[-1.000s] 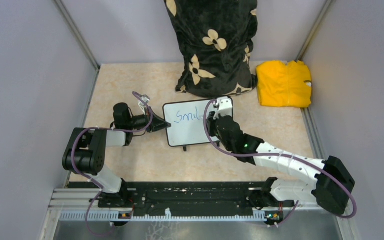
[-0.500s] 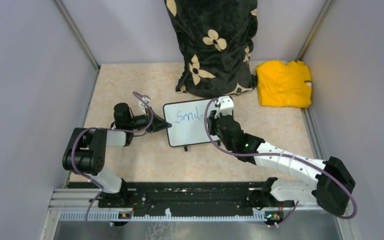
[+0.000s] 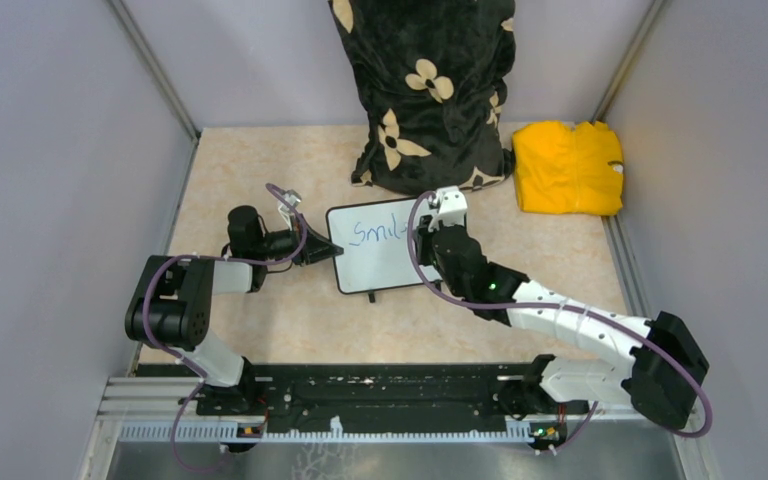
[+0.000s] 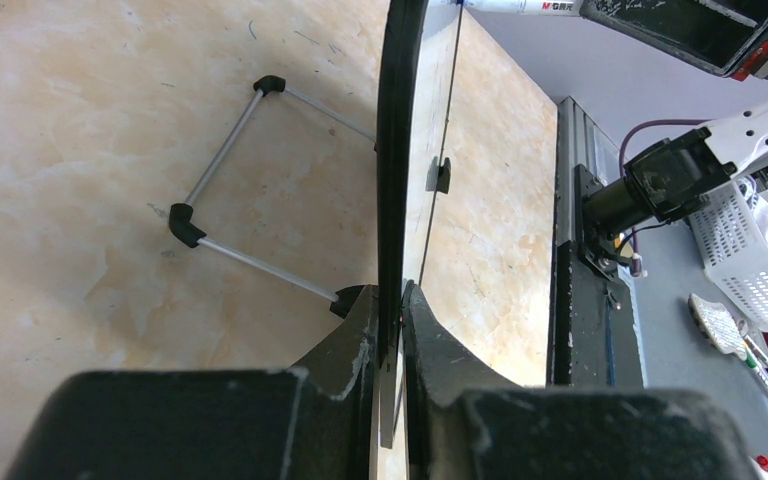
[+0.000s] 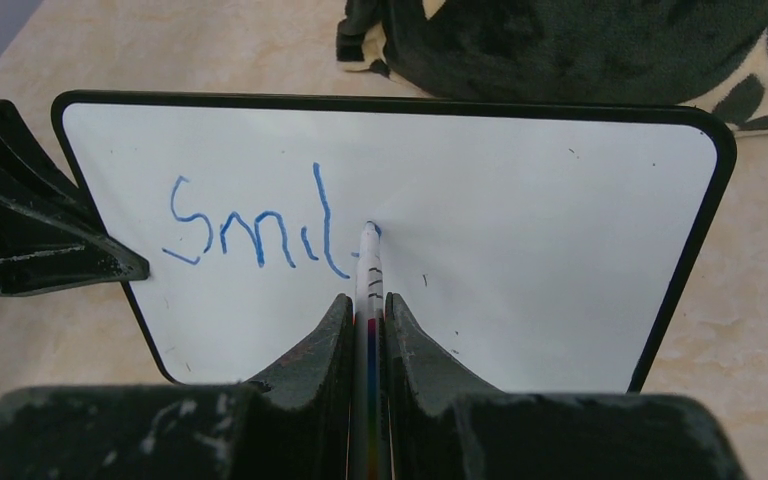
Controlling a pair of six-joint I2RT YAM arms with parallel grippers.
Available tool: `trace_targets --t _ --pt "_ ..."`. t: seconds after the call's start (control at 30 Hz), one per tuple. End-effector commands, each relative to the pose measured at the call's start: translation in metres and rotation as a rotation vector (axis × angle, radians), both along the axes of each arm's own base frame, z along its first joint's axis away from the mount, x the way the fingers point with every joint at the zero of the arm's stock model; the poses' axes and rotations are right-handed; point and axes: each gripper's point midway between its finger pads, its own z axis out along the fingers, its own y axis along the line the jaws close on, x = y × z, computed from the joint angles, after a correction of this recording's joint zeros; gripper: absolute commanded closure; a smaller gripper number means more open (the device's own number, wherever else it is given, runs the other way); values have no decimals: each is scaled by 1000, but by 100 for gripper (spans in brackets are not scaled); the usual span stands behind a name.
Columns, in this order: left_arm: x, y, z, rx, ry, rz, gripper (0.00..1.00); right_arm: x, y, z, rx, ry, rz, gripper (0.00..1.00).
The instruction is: Write a sentence on the whiteboard
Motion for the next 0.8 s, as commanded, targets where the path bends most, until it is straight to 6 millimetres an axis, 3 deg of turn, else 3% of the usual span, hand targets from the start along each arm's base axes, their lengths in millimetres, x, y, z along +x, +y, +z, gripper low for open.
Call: trace_targets --t 0.0,0.3,0.5,0.77 --pt "4 -1 -3 20 -21 12 100 8 10 28 62 -48 13 100" --pt "5 -1 -2 21 -23 12 100 3 14 10 50 -4 42 100" --pt "5 -1 -3 22 -22 12 100 -5 5 -10 34 38 35 100" --pt "5 -1 -3 24 -23 12 100 -8 -5 -14 12 42 13 100"
